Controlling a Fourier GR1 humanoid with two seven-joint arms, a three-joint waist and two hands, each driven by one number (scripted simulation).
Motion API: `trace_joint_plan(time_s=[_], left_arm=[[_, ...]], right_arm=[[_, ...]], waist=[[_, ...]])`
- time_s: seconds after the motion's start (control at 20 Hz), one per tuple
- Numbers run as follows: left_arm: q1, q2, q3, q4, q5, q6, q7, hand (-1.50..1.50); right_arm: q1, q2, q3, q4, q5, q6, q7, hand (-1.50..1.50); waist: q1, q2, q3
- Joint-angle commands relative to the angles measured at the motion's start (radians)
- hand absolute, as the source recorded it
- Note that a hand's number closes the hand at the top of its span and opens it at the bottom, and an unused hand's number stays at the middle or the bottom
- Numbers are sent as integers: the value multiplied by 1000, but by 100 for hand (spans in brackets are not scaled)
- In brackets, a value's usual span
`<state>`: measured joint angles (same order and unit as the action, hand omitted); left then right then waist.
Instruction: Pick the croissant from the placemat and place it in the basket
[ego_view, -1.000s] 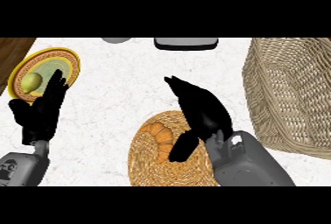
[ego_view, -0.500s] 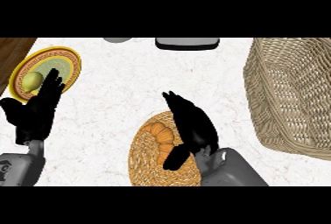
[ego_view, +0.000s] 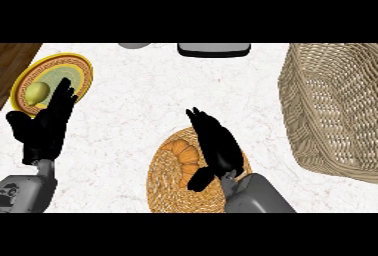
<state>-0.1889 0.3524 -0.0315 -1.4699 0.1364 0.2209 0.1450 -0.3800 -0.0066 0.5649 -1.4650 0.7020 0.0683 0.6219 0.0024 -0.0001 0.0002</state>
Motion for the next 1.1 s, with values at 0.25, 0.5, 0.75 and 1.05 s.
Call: trace_joint_plan(time_s=[0.25,0.5,0.75,1.05], left_arm=[[-67,-46,55,72,-45,-42,-10,0],[-2,-96,23,-25,-101,-13,26,0],[-23,-72,90,2,-83,-73,34,0],[45,-84,106,7,-95,-110,-41,0]], right_arm=[[92,6,90,24,39,-134,-73,-150],[-53,7,5,107,-31,-88,-46,-150],[-63,7,100,163,-40,-181,-9,-150],[-7,7,103,264,27,-224,-86,-150]], waist=[[-3,0,0],[3,0,0],[3,1,0],[2,1,0]])
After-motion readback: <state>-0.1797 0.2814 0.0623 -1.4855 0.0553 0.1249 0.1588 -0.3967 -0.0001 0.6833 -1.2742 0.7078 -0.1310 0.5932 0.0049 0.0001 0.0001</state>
